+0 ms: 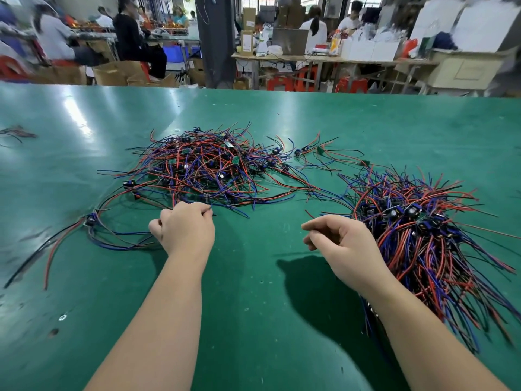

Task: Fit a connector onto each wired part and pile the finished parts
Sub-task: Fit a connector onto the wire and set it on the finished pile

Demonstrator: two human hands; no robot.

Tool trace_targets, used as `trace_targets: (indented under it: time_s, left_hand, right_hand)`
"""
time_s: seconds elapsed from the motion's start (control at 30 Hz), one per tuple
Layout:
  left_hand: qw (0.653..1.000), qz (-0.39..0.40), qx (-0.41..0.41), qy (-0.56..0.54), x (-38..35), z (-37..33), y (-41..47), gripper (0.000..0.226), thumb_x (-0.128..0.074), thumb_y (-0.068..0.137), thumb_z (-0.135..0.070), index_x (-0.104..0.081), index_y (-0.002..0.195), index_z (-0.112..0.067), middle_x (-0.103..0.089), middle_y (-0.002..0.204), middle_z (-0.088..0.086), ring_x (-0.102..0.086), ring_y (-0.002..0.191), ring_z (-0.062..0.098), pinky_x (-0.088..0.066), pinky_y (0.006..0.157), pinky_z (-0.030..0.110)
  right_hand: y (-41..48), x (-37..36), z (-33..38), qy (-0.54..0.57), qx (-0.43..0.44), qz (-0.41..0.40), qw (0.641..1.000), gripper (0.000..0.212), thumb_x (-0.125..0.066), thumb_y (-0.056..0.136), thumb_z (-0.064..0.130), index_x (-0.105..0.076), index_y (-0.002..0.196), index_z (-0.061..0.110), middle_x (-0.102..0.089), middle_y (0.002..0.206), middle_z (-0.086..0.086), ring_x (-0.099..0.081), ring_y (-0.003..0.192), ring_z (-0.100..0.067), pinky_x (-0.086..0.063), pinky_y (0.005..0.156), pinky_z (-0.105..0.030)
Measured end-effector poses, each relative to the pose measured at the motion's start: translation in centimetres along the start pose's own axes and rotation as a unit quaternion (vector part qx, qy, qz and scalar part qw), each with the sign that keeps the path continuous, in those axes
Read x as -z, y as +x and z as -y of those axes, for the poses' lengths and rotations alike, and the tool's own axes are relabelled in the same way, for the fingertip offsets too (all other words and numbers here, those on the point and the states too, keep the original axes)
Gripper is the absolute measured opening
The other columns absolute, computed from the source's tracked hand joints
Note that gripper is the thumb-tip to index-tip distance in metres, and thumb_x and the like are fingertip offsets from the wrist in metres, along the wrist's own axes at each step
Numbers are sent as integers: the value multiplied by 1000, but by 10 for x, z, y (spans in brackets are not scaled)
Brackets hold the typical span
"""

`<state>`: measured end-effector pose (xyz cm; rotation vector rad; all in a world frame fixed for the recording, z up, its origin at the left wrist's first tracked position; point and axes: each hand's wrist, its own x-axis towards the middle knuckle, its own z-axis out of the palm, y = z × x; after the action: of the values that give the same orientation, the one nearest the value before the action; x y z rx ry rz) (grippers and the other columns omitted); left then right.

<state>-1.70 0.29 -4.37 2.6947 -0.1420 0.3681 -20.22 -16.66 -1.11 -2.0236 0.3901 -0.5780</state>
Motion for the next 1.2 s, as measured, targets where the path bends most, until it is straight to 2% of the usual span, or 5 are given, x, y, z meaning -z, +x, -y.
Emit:
trace_targets:
  time_s: [0.13,0.43,0.63,0.8,1.2]
  left_hand:
    - [999,-29,-24,-37,-5,-6,-1,72,-63,77,-50,-33,140,-33,-43,135,5,-38,116,29,-26,94,42]
    - [987,45,-153,36,-16,-18,-2,44,-43,92,-43,-47,133,-26,-44,141,-7,-29,135,15,-1,113,51]
    - [955,-167,-186,-162,6,-24,-17,43,-56,83,-22,-60,126,-16,-56,131,0,-51,117,17,-17,106,43]
    - [852,-257,-303,-342,28,-37,-28,43,-56,85,0,-56,128,-3,-54,127,12,-50,118,16,-37,102,28]
    - [459,361,-51,-811,59,-58,-54,66,-53,78,0,-42,137,-26,-69,113,11,-67,75,9,-56,72,18]
  right_hand:
    - [0,1,1,6,-2,-2,1000,30,-59,89,4,-68,82,32,-72,74,11,-68,70,-16,-58,71,-40]
    - [-1,1,4,3,-3,-7,1000,30,-60,88,4,-68,80,31,-71,70,8,-67,69,-19,-56,69,-39]
    - [0,2,6,30,-15,-7,999,29,-58,88,1,-69,81,27,-72,71,6,-68,69,-17,-56,67,-31]
    - [5,3,7,147,-46,2,988,26,-56,88,-5,-71,87,16,-73,71,-2,-67,64,-13,-49,60,-17]
    - [9,12,17,418,-138,-1,898,22,-48,89,-7,-68,89,3,-67,67,-10,-57,52,-13,-45,49,-17]
